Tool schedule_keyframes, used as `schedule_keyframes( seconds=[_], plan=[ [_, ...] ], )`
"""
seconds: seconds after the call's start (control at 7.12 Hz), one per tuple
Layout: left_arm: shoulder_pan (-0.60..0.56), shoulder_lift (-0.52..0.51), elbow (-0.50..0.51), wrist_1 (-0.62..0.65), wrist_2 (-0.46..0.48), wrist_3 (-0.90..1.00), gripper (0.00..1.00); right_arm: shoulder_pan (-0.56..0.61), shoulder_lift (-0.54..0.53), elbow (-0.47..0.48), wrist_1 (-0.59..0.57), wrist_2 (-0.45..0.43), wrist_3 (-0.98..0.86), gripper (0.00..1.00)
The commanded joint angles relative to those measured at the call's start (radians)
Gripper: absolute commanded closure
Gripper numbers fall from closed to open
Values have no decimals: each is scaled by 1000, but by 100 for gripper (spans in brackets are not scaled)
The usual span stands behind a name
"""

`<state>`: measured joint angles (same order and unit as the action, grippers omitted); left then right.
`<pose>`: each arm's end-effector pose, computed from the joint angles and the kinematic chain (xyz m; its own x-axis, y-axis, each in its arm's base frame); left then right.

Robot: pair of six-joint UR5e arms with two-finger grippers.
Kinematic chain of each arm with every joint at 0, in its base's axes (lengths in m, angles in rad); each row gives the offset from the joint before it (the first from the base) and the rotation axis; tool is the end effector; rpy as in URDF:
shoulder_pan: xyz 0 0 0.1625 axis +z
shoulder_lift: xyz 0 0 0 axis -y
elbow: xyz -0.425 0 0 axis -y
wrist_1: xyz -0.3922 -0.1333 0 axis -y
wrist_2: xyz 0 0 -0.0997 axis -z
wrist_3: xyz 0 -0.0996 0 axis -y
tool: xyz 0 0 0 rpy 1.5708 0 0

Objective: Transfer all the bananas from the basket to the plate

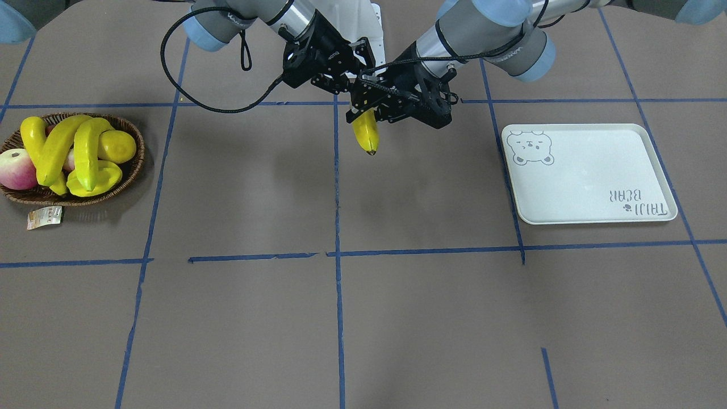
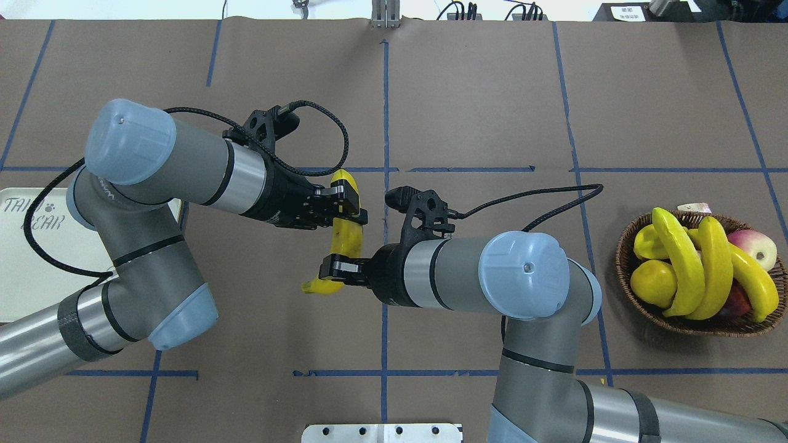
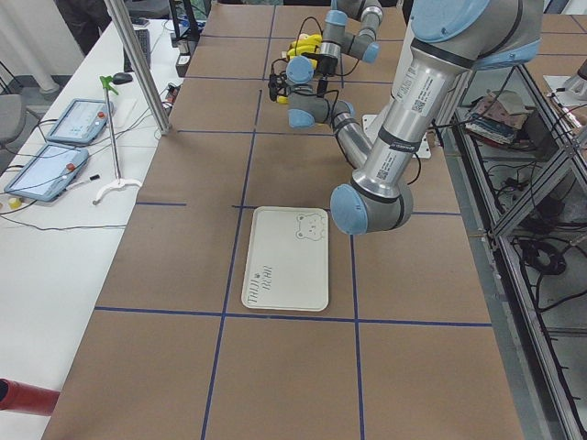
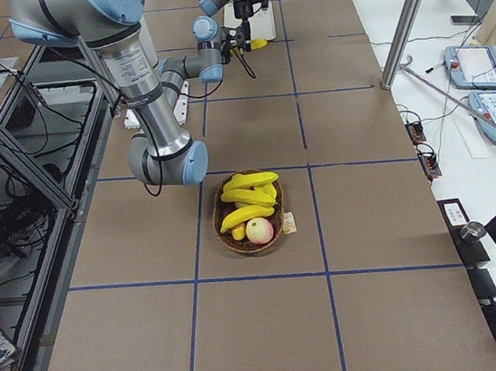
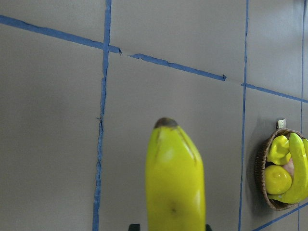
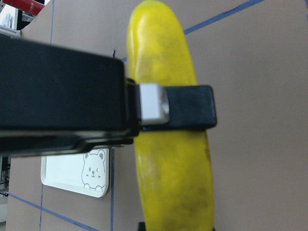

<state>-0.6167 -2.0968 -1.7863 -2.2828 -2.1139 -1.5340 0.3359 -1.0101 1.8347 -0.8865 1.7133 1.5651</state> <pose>0.4413 -0.4132 0.1761 0.0982 -0.0310 -0.9947 0.0729 0.9971 -0.0239 -0.5242 -0.3092 0.1410 0.0595 0.0148 0.9981 -0.1921 0.9814 -0.0031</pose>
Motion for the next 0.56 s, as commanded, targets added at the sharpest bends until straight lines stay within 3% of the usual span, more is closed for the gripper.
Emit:
schedule_keyframes(
  seconds=[0.0, 0.14, 0.42],
  plan=[
    [-1, 1, -4, -1, 0, 1, 96, 0, 1, 0, 0, 0, 1, 87],
    [-1, 3, -13, -1, 0, 3, 100, 0, 1, 1, 0, 0, 1, 76],
    [-6, 6, -19, 0, 0, 0, 100, 5, 1, 3, 0, -12, 4, 1]
  ],
)
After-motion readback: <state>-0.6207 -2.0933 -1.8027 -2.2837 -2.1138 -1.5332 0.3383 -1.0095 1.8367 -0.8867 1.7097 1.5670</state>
